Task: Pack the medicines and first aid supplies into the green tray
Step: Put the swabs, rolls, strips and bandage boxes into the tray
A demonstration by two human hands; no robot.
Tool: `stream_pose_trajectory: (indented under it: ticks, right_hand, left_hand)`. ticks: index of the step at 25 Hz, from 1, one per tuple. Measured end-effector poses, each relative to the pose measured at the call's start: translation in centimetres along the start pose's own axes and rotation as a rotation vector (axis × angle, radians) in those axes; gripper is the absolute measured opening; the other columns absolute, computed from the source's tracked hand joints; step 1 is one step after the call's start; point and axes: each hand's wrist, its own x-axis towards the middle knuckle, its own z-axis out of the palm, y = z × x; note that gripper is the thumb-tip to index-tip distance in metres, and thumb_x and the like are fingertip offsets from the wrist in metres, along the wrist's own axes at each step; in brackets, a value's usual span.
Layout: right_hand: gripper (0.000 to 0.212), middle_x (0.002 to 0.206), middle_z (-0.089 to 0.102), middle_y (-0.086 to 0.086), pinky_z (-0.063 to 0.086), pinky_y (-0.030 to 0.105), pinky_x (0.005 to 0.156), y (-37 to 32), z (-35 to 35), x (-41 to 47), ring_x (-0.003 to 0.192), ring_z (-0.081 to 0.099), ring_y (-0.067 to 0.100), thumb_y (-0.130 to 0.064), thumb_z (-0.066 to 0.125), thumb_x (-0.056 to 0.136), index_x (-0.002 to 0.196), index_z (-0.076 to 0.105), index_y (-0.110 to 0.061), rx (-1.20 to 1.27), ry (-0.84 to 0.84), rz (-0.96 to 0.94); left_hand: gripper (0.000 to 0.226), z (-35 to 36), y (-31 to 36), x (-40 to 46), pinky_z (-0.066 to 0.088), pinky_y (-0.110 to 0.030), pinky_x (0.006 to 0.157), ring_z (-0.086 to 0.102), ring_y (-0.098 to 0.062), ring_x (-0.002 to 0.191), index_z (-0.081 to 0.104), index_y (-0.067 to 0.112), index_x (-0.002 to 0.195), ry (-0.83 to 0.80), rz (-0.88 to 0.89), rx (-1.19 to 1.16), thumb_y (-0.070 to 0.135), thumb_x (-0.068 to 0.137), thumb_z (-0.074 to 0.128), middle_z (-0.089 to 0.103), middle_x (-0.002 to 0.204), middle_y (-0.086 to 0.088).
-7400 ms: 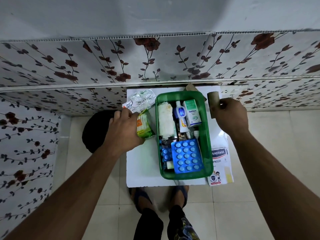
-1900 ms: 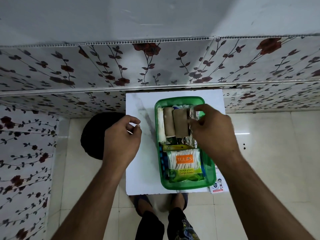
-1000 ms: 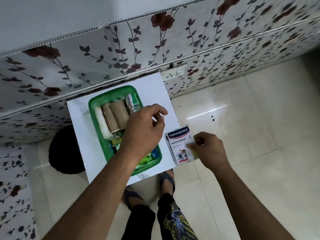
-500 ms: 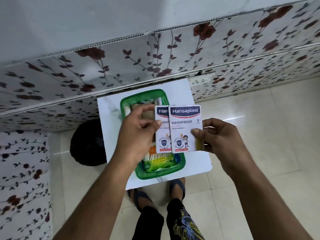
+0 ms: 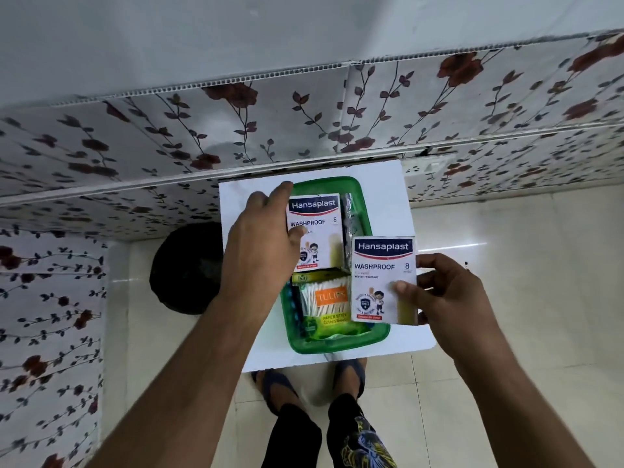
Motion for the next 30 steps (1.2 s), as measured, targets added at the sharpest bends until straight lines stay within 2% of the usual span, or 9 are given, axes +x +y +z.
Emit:
stream_pose_trajectory:
  ticks: [5,8,12,16,18,20,23,27,30]
  right_hand:
    - [0.046,0.079,0.067,-0.001,0.059,0.034,0.062,-0.8,3.0,-1.2,0.070,0.070,0.014,-0.011,0.078,0.080,0.109,0.058,-0.040,-0.213,-0.130,-0.099]
    - [0.058,0.082,0.064,-0.014,0.049,0.020,0.061,-0.9,5.4,-2.1,0.077,0.066,0.006,-0.016,0.074,0.082,0.128,0.048,-0.038,-0.516,-0.132,-0.213]
    - [0.045,0.113,0.063,-0.002,0.052,0.033,0.074,-0.4,6.9,-3.0,0.099,0.064,0.025,-0.028,0.068,0.085,0.128,0.054,-0.026,-0.911,-0.071,-0.367]
    - [0.039,0.102,0.063,0.004,0.051,0.035,0.064,-0.5,4.9,-2.3,0.093,0.062,0.027,-0.038,0.061,0.089,0.123,0.060,-0.020,-0.868,0.206,-0.469]
    - [0.043,0.109,0.066,0.003,0.055,0.037,0.070,-0.4,3.9,-0.8,0.096,0.065,0.027,-0.044,0.053,0.093,0.130,0.054,-0.021,-0.908,0.139,-0.312]
    - [0.033,0.100,0.071,0.003,0.055,0.038,0.068,0.1,3.7,0.6,0.083,0.066,0.026,-0.039,0.046,0.097,0.120,0.058,-0.018,-0.920,-0.041,-0.219]
    - [0.023,0.075,0.065,0.006,0.044,0.036,0.056,0.4,3.7,1.4,0.064,0.057,0.028,-0.023,0.041,0.099,0.093,0.059,-0.009,-0.878,-0.089,-0.270]
    - [0.023,0.065,0.059,0.007,0.040,0.038,0.053,0.3,2.9,1.0,0.057,0.052,0.028,-0.016,0.043,0.098,0.080,0.054,-0.007,-0.783,-0.052,-0.319]
    - [0.024,0.058,0.055,0.005,0.039,0.038,0.051,0.0,0.9,0.3,0.052,0.050,0.026,-0.013,0.045,0.097,0.076,0.053,-0.009,-0.680,-0.009,-0.273]
  left_hand:
    - [0.064,0.3,-1.6,-0.7,0.048,-0.039,0.080,0.044,-0.028,0.107,0.059,0.025,0.132,-0.056,0.161,0.214,0.051,0.076,0.073,0.045,0.113,-0.009]
    - [0.048,0.5,-2.3,-0.7,0.045,-0.036,0.083,0.046,-0.028,0.108,0.064,0.021,0.126,-0.005,0.128,0.073,0.038,0.082,0.071,0.046,0.111,-0.011]
    - [0.035,0.1,-3.8,-1.9,0.040,-0.022,0.084,0.052,-0.019,0.101,0.064,0.024,0.124,0.086,0.001,-0.151,0.018,0.089,0.062,0.045,0.110,-0.004]
    - [0.030,1.1,-6.3,-3.4,0.042,-0.016,0.064,0.057,-0.011,0.072,0.064,0.028,0.115,0.045,-0.237,-0.372,0.011,0.090,0.058,0.057,0.098,0.002]
    - [0.022,2.3,-7.2,-4.0,0.044,-0.024,0.059,0.064,-0.018,0.071,0.065,0.027,0.106,-0.086,-0.433,-0.506,0.013,0.091,0.058,0.064,0.089,0.000]
    - [0.017,3.3,-7.2,-4.2,0.046,-0.026,0.061,0.068,-0.020,0.072,0.065,0.024,0.101,-0.270,-0.537,-0.587,0.013,0.092,0.056,0.069,0.089,-0.005]
    - [0.018,4.1,-6.4,-4.4,0.054,-0.034,0.068,0.067,-0.018,0.074,0.067,0.020,0.099,-0.407,-0.570,-0.657,0.009,0.091,0.054,0.072,0.091,-0.005]
    - [0.013,5.0,-6.2,-3.9,0.058,-0.042,0.076,0.071,-0.026,0.078,0.072,0.019,0.089,-0.379,-0.594,-0.697,0.016,0.080,0.063,0.076,0.086,-0.006]
    - [0.015,5.9,-5.6,-3.5,0.055,-0.035,0.076,0.069,-0.024,0.081,0.073,0.018,0.085,-0.346,-0.550,-0.533,0.025,0.071,0.071,0.075,0.082,-0.002]
